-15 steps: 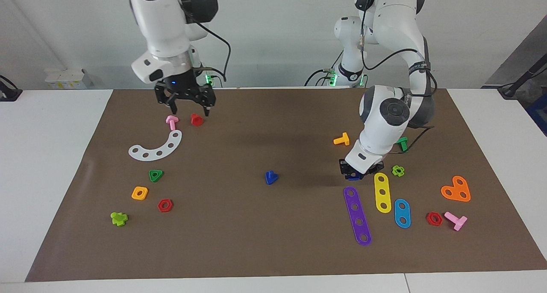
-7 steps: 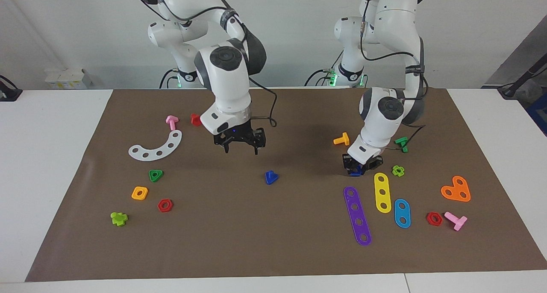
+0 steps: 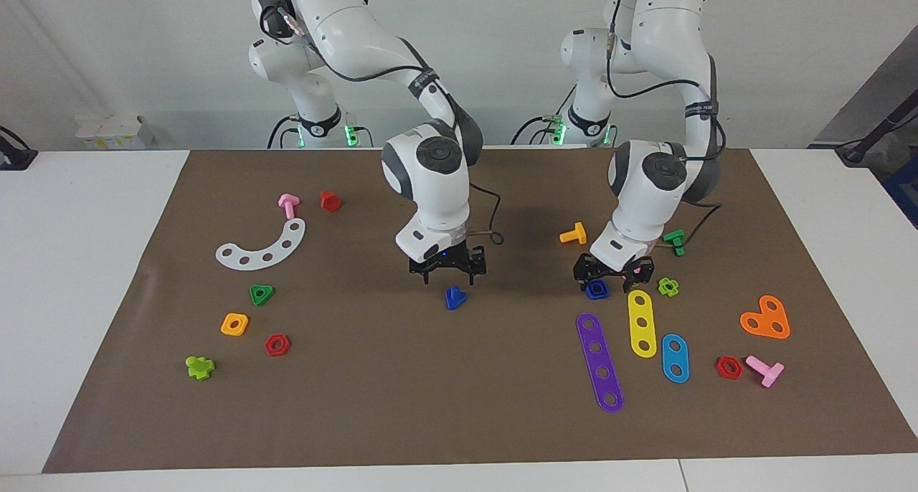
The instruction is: Unscrew and place screws in storage area
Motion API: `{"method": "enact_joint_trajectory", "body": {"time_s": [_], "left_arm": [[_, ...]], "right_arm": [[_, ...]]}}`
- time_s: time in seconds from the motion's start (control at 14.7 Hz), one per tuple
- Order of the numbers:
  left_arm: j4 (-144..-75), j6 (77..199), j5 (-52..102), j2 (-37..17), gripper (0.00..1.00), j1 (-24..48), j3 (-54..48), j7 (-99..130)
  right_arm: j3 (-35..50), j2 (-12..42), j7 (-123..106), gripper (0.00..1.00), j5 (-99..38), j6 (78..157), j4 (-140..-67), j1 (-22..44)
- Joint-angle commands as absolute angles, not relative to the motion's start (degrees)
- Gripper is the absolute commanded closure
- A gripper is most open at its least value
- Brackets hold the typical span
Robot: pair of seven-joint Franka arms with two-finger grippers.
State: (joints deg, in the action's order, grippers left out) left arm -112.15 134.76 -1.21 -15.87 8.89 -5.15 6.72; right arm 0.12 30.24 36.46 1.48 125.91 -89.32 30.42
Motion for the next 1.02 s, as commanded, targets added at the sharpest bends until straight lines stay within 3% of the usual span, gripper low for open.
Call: {"method": "enact_joint_trajectory", "body": {"time_s": [0.0, 0.2, 0.34, 0.48, 0.61, 0.95], "left_arm": [[-105.8, 126.1, -0.2, -14.9, 0.0, 5.9, -5.4, 5.6], [-100.5, 118.8, -0.4, -14.7, 0.0, 2.3, -5.4, 4.6], [-99.9, 116.1, -0.4, -13.2, 0.0, -0.1, -5.4, 1.9], [-97.9, 112.0, -0.5, -12.1, 0.0, -1.5, -5.4, 0.5], [-92.1, 104.7, -0.8, -12.6, 0.01, -1.5, -5.4, 0.6], [-85.8, 96.2, -0.2, -12.1, 0.0, -1.0, -5.7, 1.0]], "right_arm": [[0.0, 32.2, 36.7, 0.0, 2.6, 128.5, -87.9, 30.2], [0.0, 33.4, 36.6, 0.09, 2.6, 130.4, -88.9, 31.2], [0.0, 33.4, 36.3, 0.23, 2.6, 130.6, -89.6, 31.3], [0.0, 33.3, 35.6, 0.48, 2.6, 130.9, -90.8, 31.4], [0.0, 33.2, 35.5, 0.61, 2.5, 130.5, -90.8, 31.4], [0.0, 33.3, 35.6, 0.64, 2.5, 130.9, -90.7, 31.4]]}}
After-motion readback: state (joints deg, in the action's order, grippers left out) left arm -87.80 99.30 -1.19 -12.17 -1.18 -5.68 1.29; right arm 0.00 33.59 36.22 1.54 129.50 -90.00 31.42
